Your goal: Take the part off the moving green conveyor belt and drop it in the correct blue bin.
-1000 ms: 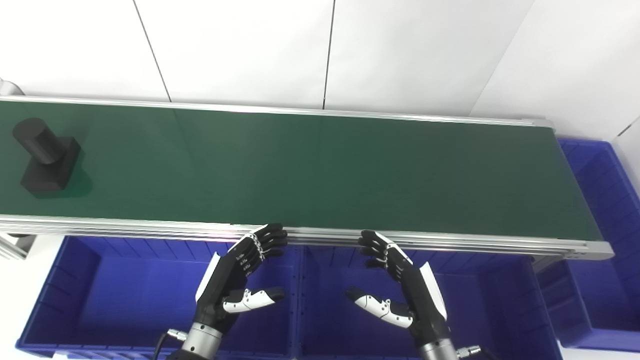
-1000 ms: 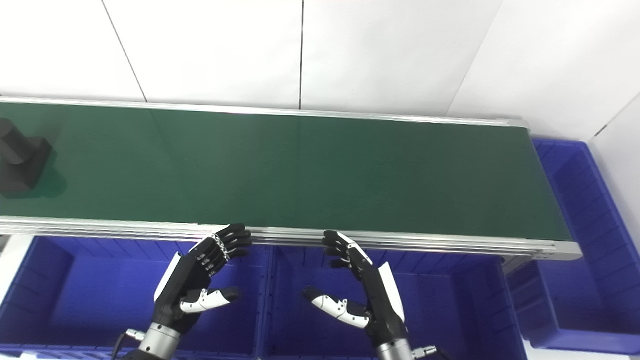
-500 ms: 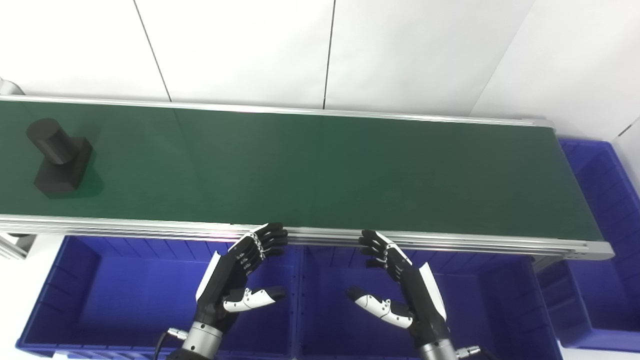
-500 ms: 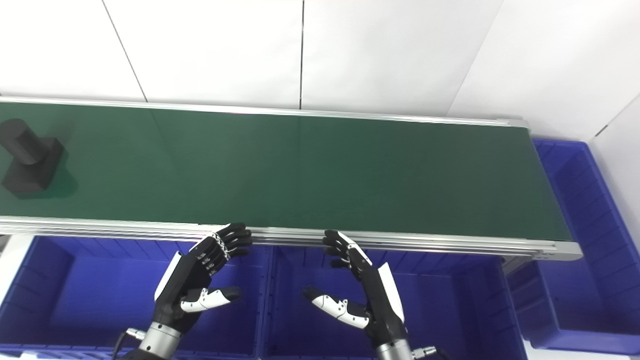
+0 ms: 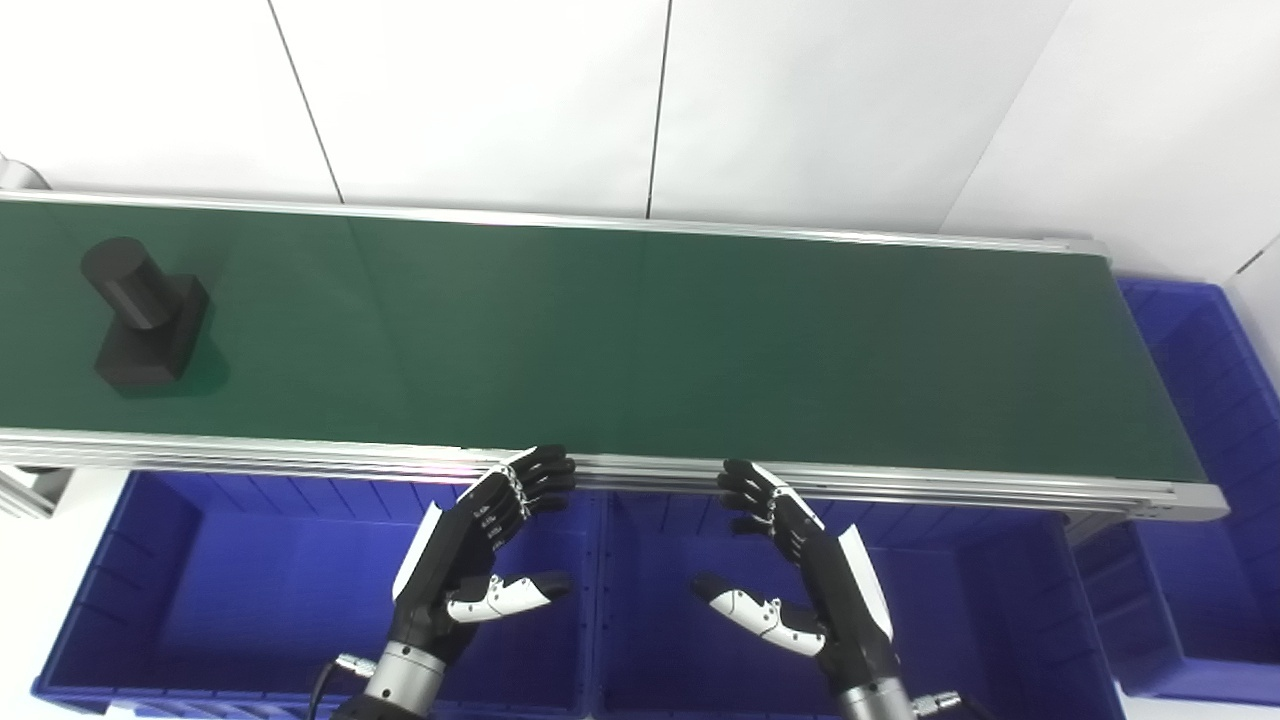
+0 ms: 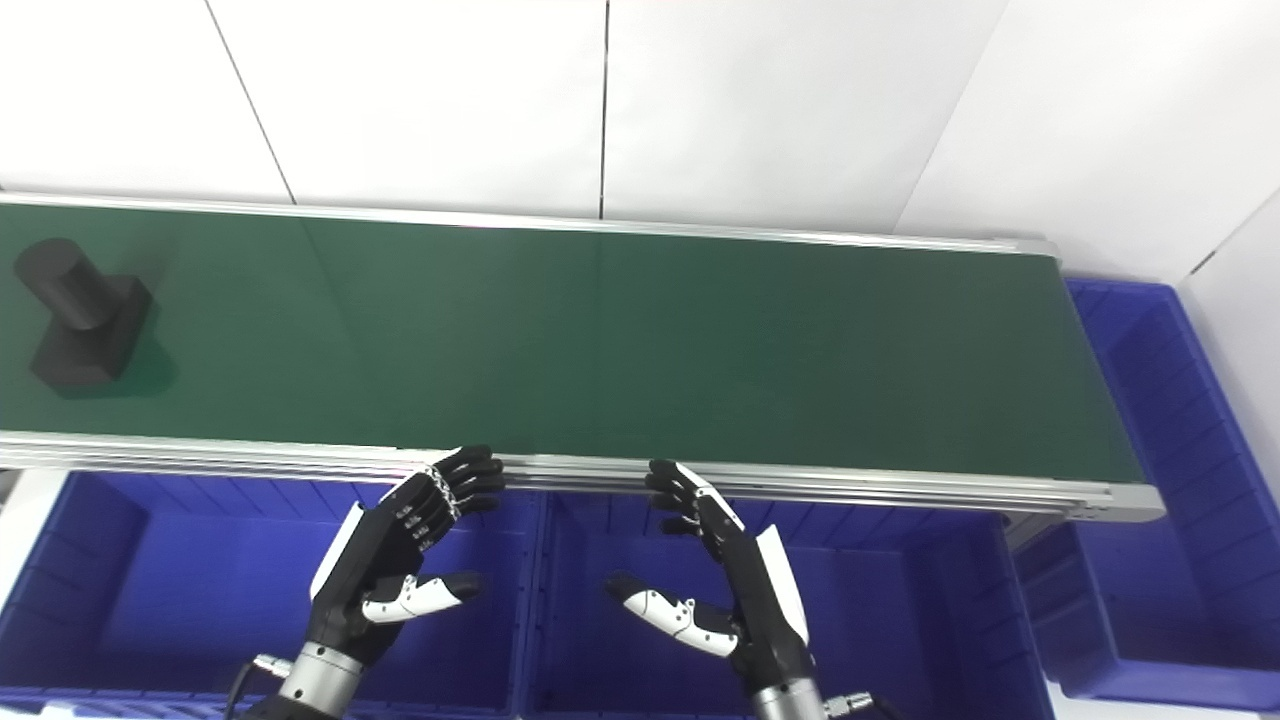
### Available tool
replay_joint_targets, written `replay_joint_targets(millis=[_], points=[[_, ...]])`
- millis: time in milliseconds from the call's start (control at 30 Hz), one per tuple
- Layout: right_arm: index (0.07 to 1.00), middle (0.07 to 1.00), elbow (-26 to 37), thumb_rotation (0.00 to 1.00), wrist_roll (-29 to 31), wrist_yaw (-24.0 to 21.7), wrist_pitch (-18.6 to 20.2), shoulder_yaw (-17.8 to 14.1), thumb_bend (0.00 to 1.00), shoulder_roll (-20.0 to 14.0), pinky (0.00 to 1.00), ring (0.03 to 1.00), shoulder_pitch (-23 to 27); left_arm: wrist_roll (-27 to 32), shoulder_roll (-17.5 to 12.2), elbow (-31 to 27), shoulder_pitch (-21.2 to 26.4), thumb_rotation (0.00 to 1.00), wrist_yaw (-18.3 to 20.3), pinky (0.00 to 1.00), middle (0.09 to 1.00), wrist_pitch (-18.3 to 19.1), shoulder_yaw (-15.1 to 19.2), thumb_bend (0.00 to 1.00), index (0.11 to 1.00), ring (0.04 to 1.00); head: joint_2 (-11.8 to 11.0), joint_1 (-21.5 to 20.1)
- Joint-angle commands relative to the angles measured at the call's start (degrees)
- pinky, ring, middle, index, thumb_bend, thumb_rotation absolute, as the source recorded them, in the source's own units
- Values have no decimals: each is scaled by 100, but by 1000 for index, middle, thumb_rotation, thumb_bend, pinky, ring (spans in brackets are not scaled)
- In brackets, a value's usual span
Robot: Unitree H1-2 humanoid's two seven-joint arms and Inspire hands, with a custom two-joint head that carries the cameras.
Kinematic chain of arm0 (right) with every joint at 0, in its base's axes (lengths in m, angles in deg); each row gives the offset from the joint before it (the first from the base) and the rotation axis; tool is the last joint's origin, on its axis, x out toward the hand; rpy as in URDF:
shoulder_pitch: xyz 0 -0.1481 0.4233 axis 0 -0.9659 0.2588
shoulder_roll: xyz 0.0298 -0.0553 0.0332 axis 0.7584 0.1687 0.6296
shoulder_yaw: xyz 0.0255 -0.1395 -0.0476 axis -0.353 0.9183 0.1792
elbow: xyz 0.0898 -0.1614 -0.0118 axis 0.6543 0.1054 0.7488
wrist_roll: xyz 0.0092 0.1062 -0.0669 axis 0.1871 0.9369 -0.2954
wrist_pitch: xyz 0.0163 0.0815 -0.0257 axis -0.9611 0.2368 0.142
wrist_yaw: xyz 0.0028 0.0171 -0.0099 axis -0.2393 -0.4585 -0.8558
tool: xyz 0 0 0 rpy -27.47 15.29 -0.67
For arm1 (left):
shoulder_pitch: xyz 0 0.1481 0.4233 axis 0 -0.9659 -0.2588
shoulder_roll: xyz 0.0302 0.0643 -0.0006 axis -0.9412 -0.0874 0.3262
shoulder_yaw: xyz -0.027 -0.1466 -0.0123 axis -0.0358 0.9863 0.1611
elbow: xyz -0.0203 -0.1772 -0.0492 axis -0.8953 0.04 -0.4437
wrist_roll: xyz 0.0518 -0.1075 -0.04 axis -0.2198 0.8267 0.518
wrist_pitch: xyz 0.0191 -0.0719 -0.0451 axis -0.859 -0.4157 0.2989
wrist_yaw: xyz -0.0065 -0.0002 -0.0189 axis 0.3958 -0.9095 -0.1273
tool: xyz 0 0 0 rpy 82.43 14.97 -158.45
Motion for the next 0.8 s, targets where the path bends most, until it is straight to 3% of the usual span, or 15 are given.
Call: replay_joint_targets(millis=[0, 167, 200, 300, 400, 767], points=[[852, 823, 46, 368, 27, 0, -309, 3, 587, 43, 716, 792, 47, -7, -5, -34, 79, 360, 66, 741, 791, -259, 2, 868, 790, 771, -82, 112], [859, 827, -109, 369, 52, 1, -445, -25, 583, -19, 709, 791, 85, -115, 75, 98, 113, 376, -4, 746, 783, -262, -9, 900, 781, 766, -303, 500], [859, 828, -171, 369, 82, 3, -493, -43, 583, -31, 709, 791, 105, -145, 94, 154, 137, 377, -8, 746, 782, -260, -14, 901, 781, 765, -476, 783], [856, 822, -343, 364, 166, 4, -648, -90, 574, -50, 709, 787, 158, -205, 135, 281, 196, 370, 2, 736, 776, -258, -22, 902, 779, 759, -605, 981], [858, 824, -513, 369, 215, 6, -762, -140, 568, -64, 712, 788, 214, -226, 184, 426, 258, 350, 9, 726, 770, -261, -16, 903, 774, 752, -893, 1329], [861, 822, -980, 348, 296, 84, -1004, -232, 536, -87, 689, 782, 422, -353, 265, 888, 510, 331, 9, 693, 749, -266, 49, 939, 759, 727, -1484, 1669]])
